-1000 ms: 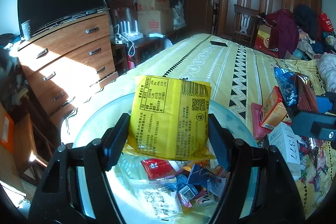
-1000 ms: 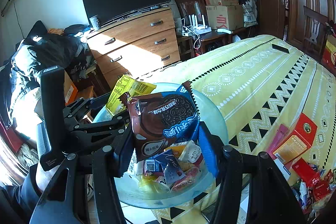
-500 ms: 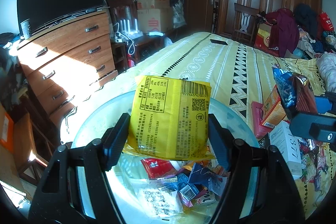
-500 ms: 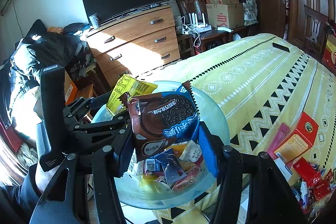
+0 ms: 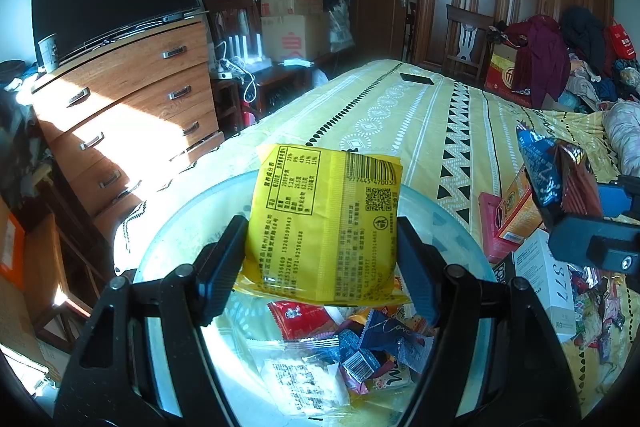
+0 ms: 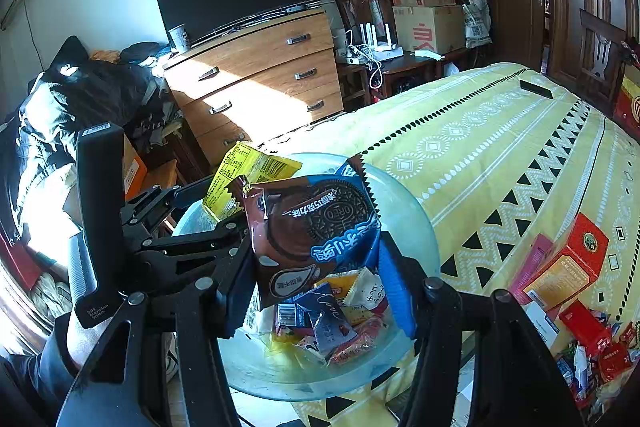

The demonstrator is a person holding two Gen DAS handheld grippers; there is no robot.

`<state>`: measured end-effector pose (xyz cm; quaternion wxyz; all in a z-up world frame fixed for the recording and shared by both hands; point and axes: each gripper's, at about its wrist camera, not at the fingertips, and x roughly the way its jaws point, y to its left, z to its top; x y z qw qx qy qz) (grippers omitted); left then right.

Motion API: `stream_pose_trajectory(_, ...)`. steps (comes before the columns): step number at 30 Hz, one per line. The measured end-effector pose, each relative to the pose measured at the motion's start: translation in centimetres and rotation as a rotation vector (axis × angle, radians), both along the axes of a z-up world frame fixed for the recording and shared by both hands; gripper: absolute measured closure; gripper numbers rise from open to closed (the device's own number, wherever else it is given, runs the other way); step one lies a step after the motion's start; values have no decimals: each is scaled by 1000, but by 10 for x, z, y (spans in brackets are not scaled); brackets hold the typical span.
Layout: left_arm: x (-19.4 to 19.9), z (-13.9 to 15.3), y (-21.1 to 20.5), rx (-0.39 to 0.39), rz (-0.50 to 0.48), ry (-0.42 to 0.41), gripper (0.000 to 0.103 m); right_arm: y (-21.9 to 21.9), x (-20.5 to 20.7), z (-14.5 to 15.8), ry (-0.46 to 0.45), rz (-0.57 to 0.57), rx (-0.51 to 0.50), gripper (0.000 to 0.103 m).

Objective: Organize snacks
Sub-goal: 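Open both tools to drop the cookie packet and yellow bag into the bowl, then move both tools back toward the snack pile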

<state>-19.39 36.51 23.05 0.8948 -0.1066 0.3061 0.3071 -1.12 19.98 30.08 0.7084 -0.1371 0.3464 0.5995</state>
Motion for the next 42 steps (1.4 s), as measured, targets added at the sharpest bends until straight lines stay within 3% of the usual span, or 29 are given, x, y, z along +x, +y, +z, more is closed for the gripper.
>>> stream_pose_trajectory(31, -1, -9, 12, -29, 23, 30, 29, 1, -1, -8, 30, 2, -14, 39)
stream_pose_trajectory(34, -2, -9, 13, -35, 25, 30, 19, 0, -1, -7, 30, 0, -11, 39)
stream_pose_trajectory(39, -4, -4, 4, -43, -11, 12, 12, -43, -11, -10, 17, -30, 28, 37)
stream_pose_trajectory(42, 0, -4, -15, -45, -70, 12, 8, -96, -22, -37, 12, -79, 5, 26)
